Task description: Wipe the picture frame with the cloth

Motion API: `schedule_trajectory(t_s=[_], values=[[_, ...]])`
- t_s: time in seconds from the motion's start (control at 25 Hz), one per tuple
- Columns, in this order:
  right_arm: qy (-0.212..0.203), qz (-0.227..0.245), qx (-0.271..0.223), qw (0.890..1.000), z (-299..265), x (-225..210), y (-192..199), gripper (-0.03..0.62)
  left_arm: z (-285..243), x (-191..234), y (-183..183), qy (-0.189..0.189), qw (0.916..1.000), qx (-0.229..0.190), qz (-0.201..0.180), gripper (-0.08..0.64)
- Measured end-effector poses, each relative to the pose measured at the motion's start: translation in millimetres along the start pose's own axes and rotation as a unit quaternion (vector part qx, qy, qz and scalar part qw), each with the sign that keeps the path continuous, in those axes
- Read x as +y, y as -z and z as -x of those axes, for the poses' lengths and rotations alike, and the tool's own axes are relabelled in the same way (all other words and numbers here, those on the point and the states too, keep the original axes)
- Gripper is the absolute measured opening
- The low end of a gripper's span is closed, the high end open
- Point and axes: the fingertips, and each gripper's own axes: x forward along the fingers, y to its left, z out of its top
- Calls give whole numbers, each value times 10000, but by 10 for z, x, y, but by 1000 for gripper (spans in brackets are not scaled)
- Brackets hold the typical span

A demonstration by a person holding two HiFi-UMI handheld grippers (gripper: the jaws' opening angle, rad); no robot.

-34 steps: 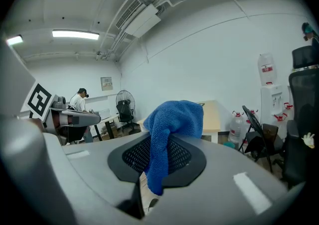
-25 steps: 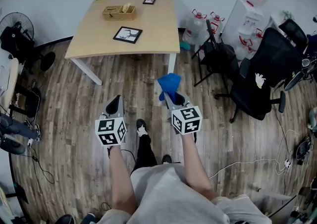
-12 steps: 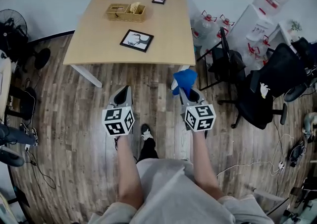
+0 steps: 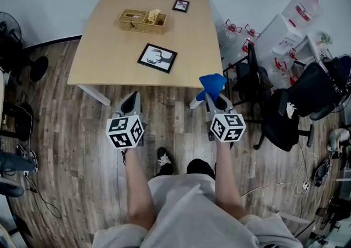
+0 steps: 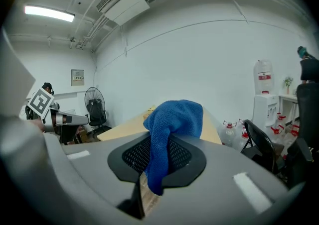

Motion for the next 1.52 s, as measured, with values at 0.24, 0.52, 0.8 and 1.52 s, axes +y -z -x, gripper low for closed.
schedule_trajectory(t_s=[0.24,0.52,0.8,1.52], values=[[-194,-6,224,9996,-497,207,155,48,-149,374,20,-104,9998,167,-19,52],[-354,-121,200,9991,-1088,243,76,48,-381,650,-108,-166,9992,233,-291,52],[-683,-375,229,9967,-1906,203,-125,48,-977,993,-426,-313,9988,133,-360,52],[-1919,292,865,9772,-3672,-16,-504,48,-2656,1303,-619,-231,9914,1037,-765,52]])
